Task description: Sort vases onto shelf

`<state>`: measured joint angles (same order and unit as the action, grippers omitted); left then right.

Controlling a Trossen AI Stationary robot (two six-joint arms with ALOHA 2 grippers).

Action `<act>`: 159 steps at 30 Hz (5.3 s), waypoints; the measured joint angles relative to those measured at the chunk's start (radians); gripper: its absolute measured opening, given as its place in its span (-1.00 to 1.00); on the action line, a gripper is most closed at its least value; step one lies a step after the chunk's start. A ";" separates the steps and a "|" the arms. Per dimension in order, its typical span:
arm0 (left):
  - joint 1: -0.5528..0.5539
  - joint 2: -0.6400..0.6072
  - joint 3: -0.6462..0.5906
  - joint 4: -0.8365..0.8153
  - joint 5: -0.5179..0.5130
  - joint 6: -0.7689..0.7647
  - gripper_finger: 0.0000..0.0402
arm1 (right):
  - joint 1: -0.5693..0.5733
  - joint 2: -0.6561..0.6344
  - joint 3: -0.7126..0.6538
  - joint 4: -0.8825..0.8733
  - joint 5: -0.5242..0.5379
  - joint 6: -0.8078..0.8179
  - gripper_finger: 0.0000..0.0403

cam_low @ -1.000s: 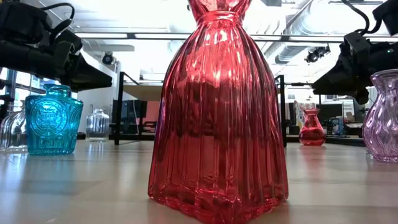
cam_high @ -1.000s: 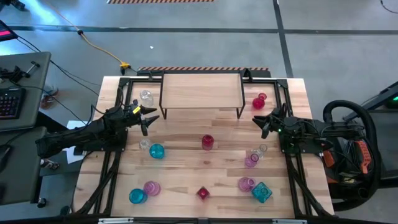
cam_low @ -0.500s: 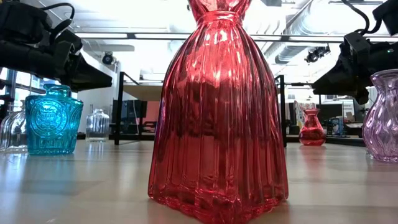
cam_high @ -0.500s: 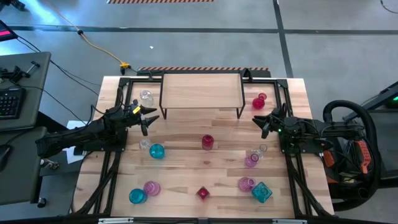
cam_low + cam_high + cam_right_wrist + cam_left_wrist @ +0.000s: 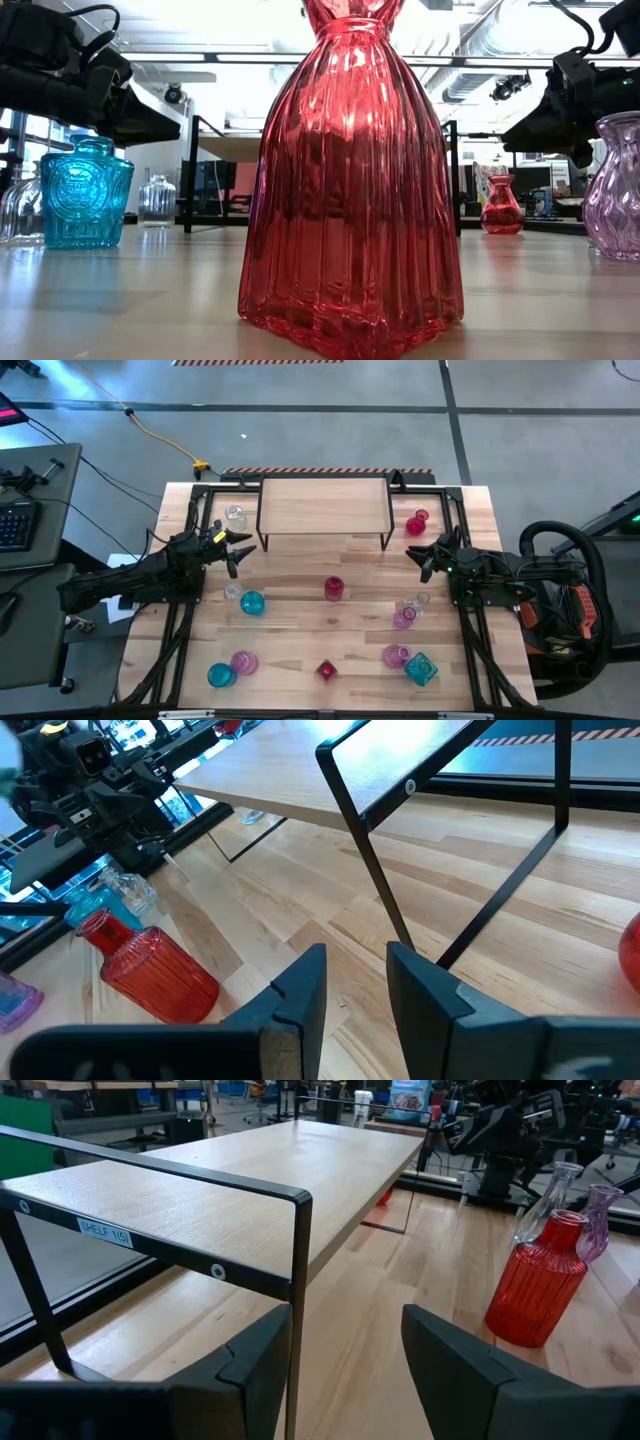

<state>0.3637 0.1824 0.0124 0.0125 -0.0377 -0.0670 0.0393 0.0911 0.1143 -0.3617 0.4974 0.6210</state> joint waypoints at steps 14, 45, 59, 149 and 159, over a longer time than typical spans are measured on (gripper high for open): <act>0.000 0.000 0.000 0.000 0.000 0.000 -0.11 | 0.000 0.000 0.000 0.000 0.000 0.000 -0.56; 0.000 0.000 0.000 0.000 0.000 0.000 -0.11 | 0.000 0.000 0.000 0.000 0.000 0.000 -0.56; 0.000 0.000 0.000 0.000 0.000 0.000 -0.11 | 0.000 0.000 0.000 0.000 0.000 0.000 -0.56; 0.000 0.000 0.000 0.000 0.000 0.000 -0.11 | 0.000 0.002 0.001 0.323 -0.013 0.051 -0.56; 0.000 0.000 0.000 0.000 0.000 0.000 -0.11 | 0.000 0.018 0.002 0.614 -0.114 -0.157 -0.56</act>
<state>0.3641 0.1825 0.0124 0.0128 -0.0380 -0.0673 0.0391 0.1088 0.1165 0.2519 0.3830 0.4645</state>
